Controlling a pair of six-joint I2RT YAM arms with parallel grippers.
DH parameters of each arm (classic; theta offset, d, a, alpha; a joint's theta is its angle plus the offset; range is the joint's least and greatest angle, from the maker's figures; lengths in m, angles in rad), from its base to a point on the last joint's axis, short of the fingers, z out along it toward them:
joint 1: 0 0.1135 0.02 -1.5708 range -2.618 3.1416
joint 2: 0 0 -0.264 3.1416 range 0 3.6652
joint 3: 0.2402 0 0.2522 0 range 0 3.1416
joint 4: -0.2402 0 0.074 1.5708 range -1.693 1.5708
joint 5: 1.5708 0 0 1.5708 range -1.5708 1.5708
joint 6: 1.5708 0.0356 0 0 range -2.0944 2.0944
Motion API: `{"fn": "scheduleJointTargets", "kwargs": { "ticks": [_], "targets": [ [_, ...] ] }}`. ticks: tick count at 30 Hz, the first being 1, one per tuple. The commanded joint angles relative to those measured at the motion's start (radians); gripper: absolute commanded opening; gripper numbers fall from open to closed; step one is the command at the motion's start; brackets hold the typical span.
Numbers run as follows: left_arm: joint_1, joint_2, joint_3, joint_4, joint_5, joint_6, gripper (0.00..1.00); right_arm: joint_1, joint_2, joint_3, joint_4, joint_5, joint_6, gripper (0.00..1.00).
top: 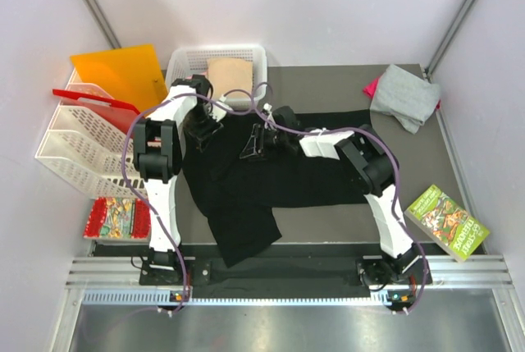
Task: Fold and stack the t-shirts
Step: Fold the flattened tshirt in 1/3 of the way
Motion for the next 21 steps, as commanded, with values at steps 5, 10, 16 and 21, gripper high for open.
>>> {"fn": "scheduleJointTargets", "kwargs": {
  "ticks": [5, 10, 16, 21],
  "targets": [
    [0.022, -0.034, 0.147, -0.056, -0.01, -0.035, 0.52, 0.004, -0.066, -0.044, 0.017, 0.045, -0.075, 0.46],
    [-0.012, -0.066, 0.196, -0.114, 0.079, -0.03, 0.52, -0.002, -0.054, -0.01, 0.046, 0.054, -0.076, 0.46],
    [-0.058, -0.013, 0.155, -0.063, 0.136, -0.048, 0.51, -0.016, -0.037, 0.034, 0.042, 0.068, -0.081, 0.44],
    [-0.058, 0.088, 0.181, -0.044, 0.122, -0.082, 0.49, -0.016, -0.037, 0.053, 0.032, 0.088, -0.101, 0.44]
  ]
}}
